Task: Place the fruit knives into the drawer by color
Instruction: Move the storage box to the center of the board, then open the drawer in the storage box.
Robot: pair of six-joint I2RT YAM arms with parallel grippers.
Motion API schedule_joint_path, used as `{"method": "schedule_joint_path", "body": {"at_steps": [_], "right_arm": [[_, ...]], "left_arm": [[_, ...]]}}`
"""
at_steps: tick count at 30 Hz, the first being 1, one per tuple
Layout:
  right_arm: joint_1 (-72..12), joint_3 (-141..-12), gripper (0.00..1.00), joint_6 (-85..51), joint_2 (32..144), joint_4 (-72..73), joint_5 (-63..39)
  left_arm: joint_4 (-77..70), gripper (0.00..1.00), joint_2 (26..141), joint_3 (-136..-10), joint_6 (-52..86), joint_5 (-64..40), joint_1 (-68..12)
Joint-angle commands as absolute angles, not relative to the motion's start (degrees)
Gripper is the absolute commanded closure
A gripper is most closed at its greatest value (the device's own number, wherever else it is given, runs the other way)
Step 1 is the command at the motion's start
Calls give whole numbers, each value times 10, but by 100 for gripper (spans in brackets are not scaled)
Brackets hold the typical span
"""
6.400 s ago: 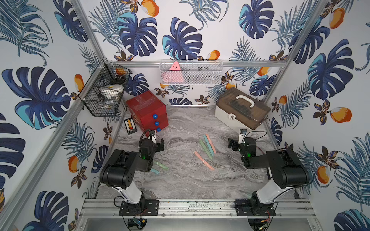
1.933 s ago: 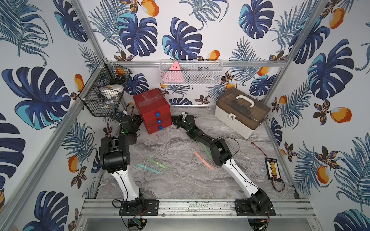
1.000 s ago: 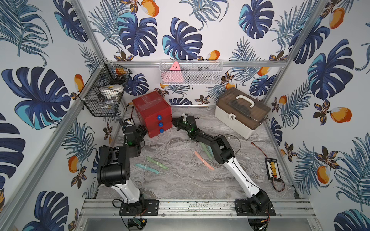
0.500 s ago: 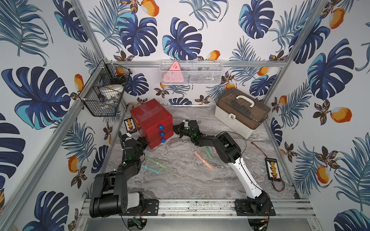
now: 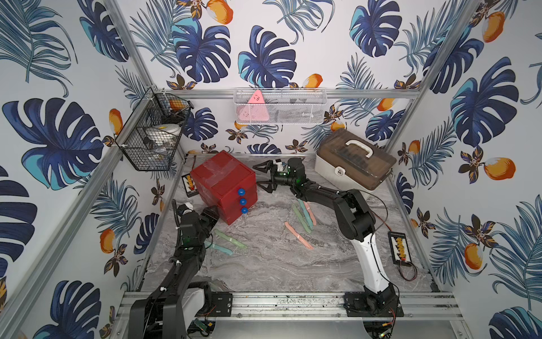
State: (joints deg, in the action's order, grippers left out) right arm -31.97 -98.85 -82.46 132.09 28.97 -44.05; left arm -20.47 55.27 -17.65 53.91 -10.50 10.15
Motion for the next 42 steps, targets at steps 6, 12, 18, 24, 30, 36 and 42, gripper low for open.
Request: {"method": "schedule_joint_path", "body": {"at_steps": [6,12,18,24,30,36,42], "right_arm": [[-307,-1097,0,-500,1237,-129,-520],[-371,-1259,0,-227,1204,-548,-250],[-365,-996,0,-245,1046,-343,-353],[-381,-948,0,-244,1019,-326,-356],[-384,-889,0,-283,990,-271,-376],[-385,-881,0,-329,1027,-214,-474],[-387,-843,0,-426,1054,-95,-485]], "left_arm": [[-40,35,510,-264,474,-119,102],[53,35,478,-314,426,-139,102],[166,31,441,-360,383,-135,102],[374,1,453,-486,291,-129,102],[492,1,445,-585,248,-110,102],[515,1,463,-632,252,-110,101],[509,1,487,-647,309,-118,101]]}}
